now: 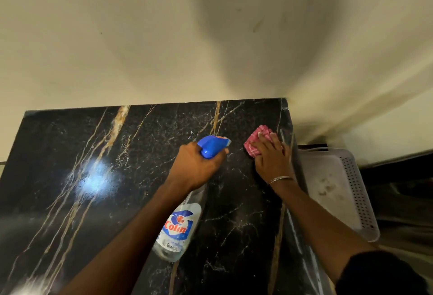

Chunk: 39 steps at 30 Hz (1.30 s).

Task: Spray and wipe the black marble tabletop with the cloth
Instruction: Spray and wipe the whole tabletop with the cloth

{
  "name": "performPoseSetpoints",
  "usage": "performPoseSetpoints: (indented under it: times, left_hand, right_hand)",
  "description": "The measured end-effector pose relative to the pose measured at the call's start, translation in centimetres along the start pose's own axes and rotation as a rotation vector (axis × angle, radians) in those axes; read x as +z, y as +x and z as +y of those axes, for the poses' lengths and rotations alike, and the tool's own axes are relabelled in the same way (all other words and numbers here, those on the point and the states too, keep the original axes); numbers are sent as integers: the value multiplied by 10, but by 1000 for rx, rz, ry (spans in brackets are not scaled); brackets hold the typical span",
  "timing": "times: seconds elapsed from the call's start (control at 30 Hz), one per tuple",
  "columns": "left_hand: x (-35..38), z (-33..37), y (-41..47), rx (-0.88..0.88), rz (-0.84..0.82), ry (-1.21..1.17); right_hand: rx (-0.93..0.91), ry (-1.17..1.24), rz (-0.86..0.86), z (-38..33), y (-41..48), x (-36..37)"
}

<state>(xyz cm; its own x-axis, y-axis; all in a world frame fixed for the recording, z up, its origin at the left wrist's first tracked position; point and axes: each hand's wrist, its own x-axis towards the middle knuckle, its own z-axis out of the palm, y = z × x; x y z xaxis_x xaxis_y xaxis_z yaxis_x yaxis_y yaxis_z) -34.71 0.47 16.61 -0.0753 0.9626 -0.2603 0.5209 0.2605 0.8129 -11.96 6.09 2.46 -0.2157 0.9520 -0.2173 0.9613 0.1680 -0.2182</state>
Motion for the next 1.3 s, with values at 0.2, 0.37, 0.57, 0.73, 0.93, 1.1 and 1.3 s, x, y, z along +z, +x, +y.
performPoseSetpoints:
  times: [0.2, 0.37, 0.57, 0.73, 0.93, 1.1, 1.3]
  left_hand:
    - [0, 14, 10, 20, 20, 17]
    - [-15, 10, 1, 23, 82, 10]
    - [-28, -3, -24, 10, 78, 5]
    - [-20, 1, -51, 18, 24, -4]
    - [-7, 7, -77, 80, -57, 48]
    - [-5, 16, -90, 118, -65, 70]
    - [-5, 18, -90, 40, -26, 43]
  right_hand:
    - [73, 155, 55, -22, 67, -11]
    - [33, 291, 22, -36, 83, -26]
    - [571, 1958, -23, -38, 0, -42]
    - [652, 2423, -91, -17, -59, -16]
    - [590, 2523, -72, -20, -99, -16]
    - [637, 2479, -45, -26, -116, -19]
    - [701, 2444, -19, -27, -126, -23]
